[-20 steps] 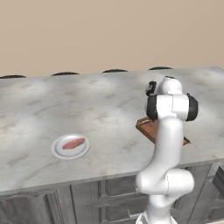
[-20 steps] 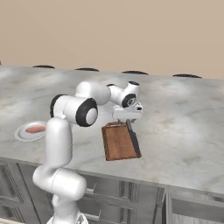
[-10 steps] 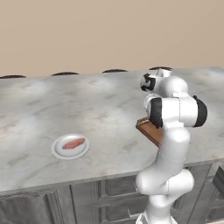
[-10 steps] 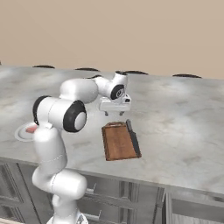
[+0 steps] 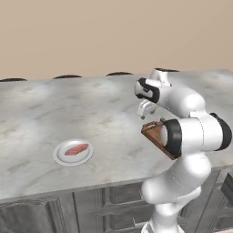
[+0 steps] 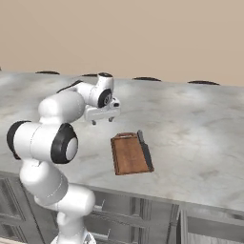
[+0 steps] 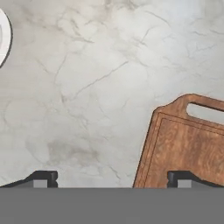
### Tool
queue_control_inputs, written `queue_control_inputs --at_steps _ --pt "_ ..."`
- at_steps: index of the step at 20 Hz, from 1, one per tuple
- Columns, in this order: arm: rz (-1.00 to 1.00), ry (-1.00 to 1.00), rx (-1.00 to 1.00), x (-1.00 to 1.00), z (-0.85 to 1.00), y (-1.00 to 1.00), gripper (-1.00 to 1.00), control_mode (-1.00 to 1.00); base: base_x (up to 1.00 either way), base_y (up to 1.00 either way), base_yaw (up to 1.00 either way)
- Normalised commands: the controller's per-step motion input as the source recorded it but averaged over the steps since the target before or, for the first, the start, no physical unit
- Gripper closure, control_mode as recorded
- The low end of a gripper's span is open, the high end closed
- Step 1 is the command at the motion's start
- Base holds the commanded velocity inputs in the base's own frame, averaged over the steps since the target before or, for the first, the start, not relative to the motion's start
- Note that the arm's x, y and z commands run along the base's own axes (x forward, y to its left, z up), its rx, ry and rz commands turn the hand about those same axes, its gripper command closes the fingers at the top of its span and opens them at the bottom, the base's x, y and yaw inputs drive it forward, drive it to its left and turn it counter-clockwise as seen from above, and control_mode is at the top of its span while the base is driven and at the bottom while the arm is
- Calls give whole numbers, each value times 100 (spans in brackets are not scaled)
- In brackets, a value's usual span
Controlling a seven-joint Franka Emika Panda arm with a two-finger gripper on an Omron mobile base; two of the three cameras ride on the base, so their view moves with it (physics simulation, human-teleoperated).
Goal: Pick up the knife from the drawer and place it on the cutting board. Then place the meat from the plate to the cutting board.
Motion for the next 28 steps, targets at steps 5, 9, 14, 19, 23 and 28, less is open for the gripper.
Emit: queue_control_inputs --at_steps 5,9,14,19,23,28 --pt "36 -21 -2 -45 9 77 -100 -100 0 0 0" --pt "43 -16 0 -22 0 67 -100 -100 0 0 0" --pt "45 -3 0 -1 0 67 -100 -100 0 0 0" --pt "43 0 0 0 0 61 -100 -100 0 0 0" --pt "43 0 0 0 0 56 -100 -100 0 0 0" --pt "38 -3 0 -13 -18 56 -100 -100 0 0 0"
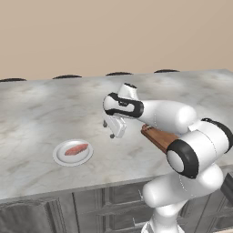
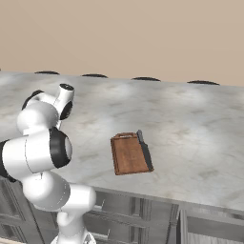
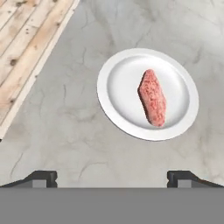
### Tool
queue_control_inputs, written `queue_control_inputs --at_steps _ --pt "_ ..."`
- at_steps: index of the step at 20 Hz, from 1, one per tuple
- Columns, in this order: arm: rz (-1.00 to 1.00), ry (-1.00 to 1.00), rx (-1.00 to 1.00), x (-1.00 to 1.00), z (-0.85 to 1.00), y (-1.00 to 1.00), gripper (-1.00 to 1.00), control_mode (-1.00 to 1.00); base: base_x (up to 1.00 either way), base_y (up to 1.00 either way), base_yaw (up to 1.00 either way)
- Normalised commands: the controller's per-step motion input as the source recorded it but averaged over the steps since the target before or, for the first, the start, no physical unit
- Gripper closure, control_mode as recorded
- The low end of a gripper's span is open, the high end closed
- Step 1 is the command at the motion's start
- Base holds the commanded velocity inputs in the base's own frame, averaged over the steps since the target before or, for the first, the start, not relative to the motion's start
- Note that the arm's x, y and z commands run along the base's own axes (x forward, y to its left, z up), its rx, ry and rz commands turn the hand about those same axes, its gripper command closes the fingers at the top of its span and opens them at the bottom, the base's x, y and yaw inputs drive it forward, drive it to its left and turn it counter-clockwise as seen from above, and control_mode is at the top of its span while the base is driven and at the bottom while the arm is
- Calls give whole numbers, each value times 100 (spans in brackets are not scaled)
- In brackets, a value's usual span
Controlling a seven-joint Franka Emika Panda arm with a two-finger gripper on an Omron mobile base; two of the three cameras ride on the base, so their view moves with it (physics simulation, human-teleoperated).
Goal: Pick up the knife from the drawer and place it on the cutting board. Then place the meat from the plate to the cutting board.
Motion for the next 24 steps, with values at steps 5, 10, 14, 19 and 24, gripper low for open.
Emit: queue_control_inputs --at_steps 5,10,14,19,24 --pt "28 -9 0 -20 -14 49 -100 -100 0 0 0" --pt "14 -6 0 -2 -8 36 -100 -100 0 0 0" --pt "6 -2 0 0 -10 28 -100 -100 0 0 0" --pt "3 0 0 5 -14 17 -100 -100 0 0 0" --pt "7 0 0 8 -13 1 -100 -100 0 0 0"
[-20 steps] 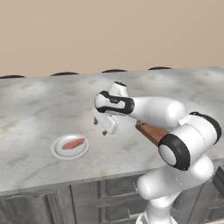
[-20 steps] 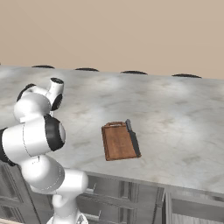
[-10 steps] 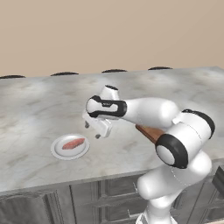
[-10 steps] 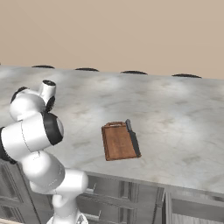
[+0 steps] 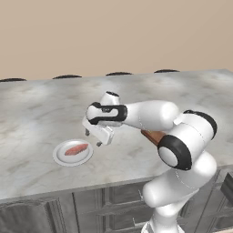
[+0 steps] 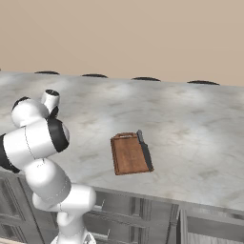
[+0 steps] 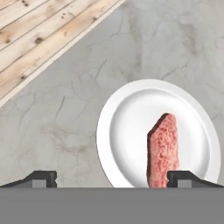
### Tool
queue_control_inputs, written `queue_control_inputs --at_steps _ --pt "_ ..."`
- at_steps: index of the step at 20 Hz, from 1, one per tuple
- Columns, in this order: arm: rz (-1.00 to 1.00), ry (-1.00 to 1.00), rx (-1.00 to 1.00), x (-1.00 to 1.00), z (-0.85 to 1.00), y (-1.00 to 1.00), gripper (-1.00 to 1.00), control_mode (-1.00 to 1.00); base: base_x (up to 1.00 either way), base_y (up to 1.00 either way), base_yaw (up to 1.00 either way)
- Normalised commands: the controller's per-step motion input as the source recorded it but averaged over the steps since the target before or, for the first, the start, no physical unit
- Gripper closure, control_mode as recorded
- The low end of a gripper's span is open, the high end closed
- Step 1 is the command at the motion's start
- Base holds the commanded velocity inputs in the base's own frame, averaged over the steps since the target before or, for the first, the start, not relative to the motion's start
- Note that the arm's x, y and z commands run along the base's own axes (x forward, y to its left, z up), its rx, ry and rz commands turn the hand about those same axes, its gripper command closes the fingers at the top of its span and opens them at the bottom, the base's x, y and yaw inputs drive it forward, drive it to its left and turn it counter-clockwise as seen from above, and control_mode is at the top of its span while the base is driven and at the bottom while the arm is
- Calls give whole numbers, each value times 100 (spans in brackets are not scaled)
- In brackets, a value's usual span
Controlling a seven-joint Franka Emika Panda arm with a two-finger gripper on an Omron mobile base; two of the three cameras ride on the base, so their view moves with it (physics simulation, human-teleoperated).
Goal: Pick up the knife from the drawer and place it on the cutting board. Then place the meat from the plate to the cutting board.
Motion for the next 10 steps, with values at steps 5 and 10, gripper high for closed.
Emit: queue_control_inputs --at_steps 5,10 --pt "10 0 0 13 -14 0 -100 -100 0 0 0" --pt "7 0 0 17 -19 15 -100 -100 0 0 0"
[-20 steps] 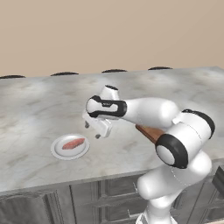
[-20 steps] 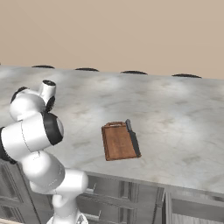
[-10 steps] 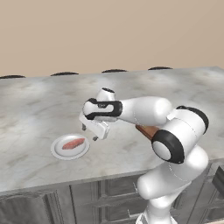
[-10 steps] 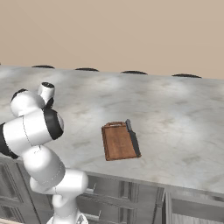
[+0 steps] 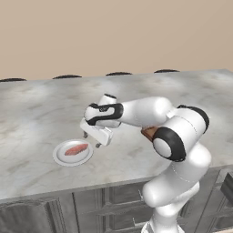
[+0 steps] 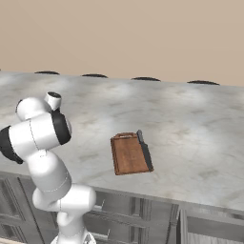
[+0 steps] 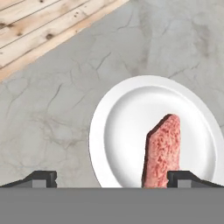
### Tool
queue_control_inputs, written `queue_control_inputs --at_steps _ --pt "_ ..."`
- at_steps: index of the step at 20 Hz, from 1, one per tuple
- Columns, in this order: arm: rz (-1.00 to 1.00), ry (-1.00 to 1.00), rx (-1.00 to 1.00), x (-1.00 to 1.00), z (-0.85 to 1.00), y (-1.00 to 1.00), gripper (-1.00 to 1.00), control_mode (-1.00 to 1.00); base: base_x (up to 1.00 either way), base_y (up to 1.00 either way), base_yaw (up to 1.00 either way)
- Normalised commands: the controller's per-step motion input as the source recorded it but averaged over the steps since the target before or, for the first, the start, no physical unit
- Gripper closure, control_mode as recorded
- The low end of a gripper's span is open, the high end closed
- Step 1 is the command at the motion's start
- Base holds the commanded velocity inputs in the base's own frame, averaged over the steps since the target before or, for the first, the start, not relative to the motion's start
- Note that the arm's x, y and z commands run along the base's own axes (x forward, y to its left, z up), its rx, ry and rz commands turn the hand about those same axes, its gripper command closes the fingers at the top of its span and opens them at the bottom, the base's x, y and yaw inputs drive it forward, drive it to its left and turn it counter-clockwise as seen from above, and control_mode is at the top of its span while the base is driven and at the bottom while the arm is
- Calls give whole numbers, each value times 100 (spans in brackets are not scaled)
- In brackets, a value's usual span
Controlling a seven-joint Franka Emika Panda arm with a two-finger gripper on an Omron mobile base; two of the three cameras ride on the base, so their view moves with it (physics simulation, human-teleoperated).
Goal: Pick up the knife from the drawer and place it on the cutting board. Then place the meat from the plate to the cutting board.
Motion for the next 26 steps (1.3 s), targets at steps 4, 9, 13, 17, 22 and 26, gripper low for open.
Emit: queue_control_inputs --at_steps 4,9,13,17,22,26 --pt "1 0 0 19 -5 29 -100 -100 0 0 0" --pt "0 0 0 14 -6 20 -100 -100 0 0 0" --pt "0 1 -2 7 -6 2 -100 -100 0 0 0" --pt "0 2 -2 3 -10 0 -100 -100 0 0 0" --pt "0 0 -3 7 -20 0 -100 -100 0 0 0" --pt "0 0 -5 16 -24 1 -100 -100 0 0 0"
